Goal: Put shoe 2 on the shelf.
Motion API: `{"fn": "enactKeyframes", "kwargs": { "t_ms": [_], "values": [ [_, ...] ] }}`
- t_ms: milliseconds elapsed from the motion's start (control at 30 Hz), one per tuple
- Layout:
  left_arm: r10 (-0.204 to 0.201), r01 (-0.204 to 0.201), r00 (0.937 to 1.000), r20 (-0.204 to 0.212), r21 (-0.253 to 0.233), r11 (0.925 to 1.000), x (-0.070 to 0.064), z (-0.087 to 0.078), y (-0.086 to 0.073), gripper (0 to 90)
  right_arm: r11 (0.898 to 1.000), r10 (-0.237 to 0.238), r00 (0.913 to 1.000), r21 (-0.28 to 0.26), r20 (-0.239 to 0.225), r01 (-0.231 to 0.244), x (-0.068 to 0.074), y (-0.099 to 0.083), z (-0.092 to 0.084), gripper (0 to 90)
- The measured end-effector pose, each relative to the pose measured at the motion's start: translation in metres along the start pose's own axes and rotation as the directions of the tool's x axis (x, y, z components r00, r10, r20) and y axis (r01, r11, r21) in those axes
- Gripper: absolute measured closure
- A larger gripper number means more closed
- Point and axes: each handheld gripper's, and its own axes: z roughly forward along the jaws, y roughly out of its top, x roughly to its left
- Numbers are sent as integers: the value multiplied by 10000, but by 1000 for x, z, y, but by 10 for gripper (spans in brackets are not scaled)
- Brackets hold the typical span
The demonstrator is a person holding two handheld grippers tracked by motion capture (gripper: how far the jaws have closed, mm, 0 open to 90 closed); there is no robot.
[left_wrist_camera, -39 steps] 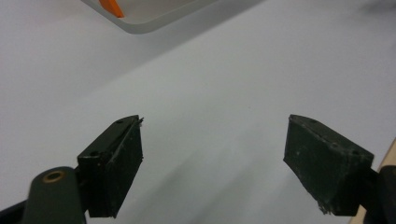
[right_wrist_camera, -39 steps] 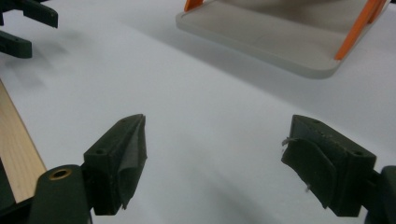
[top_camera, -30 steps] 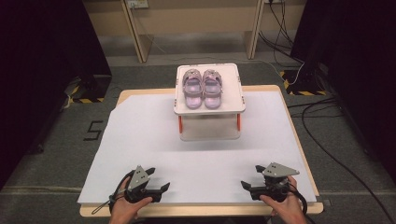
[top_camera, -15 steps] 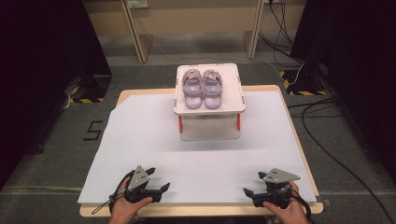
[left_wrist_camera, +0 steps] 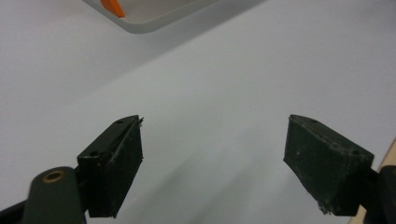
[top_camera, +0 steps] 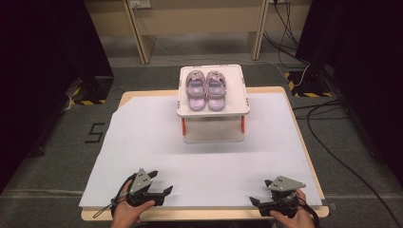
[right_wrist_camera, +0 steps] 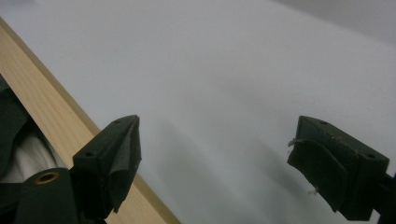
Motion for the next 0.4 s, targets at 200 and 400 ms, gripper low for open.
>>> {"fn": "enactKeyframes", "kwargs": {
  "t_ms": [200, 400],
  "values": [
    [20, -20, 10000, 17, 11, 10000, -1, 0, 0, 188, 9998, -143, 9999, 144, 67, 142, 2, -3, -1, 164],
    [18, -18, 10000, 26, 28, 10000, 0, 0, 0, 188, 9997, -178, 9998, 149, 49, 177, 2, -2, -2, 164]
  ]
}}
